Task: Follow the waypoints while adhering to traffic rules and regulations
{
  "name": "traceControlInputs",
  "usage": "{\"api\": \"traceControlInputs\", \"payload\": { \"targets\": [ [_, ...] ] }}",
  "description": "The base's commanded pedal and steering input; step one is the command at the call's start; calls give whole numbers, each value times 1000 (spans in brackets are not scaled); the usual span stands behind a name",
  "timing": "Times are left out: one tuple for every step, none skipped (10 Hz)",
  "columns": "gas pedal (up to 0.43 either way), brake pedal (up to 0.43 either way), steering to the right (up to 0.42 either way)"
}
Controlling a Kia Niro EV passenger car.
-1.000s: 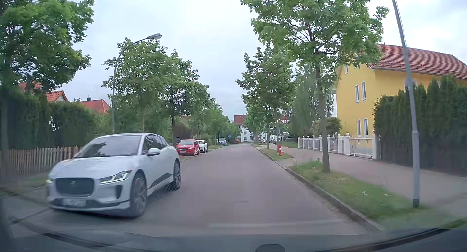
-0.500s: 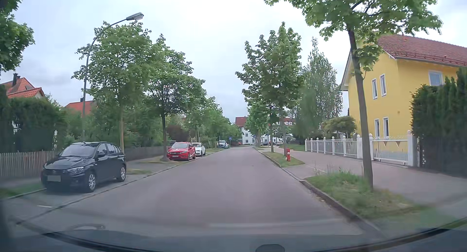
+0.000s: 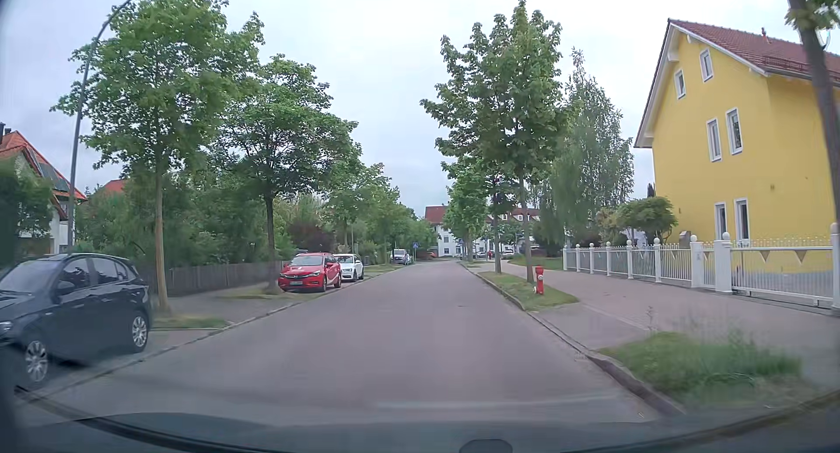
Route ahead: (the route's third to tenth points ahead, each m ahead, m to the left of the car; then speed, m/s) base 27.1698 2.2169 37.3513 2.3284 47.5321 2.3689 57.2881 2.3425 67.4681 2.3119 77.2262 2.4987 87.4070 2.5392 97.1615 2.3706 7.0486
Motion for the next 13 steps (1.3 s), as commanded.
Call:
{"api": "traceControlInputs", "payload": {
  "targets": [
    [110,0,-8],
    [110,0,-7],
    [110,0,-4],
    [110,0,-1],
    [118,0,0],
    [110,0,-1],
    [110,0,0],
    [98,0,-1],
    [98,0,-1],
    [98,0,-2],
    [98,0,-3],
    [98,0,-3],
    [98,0,-2]
  ]
}}
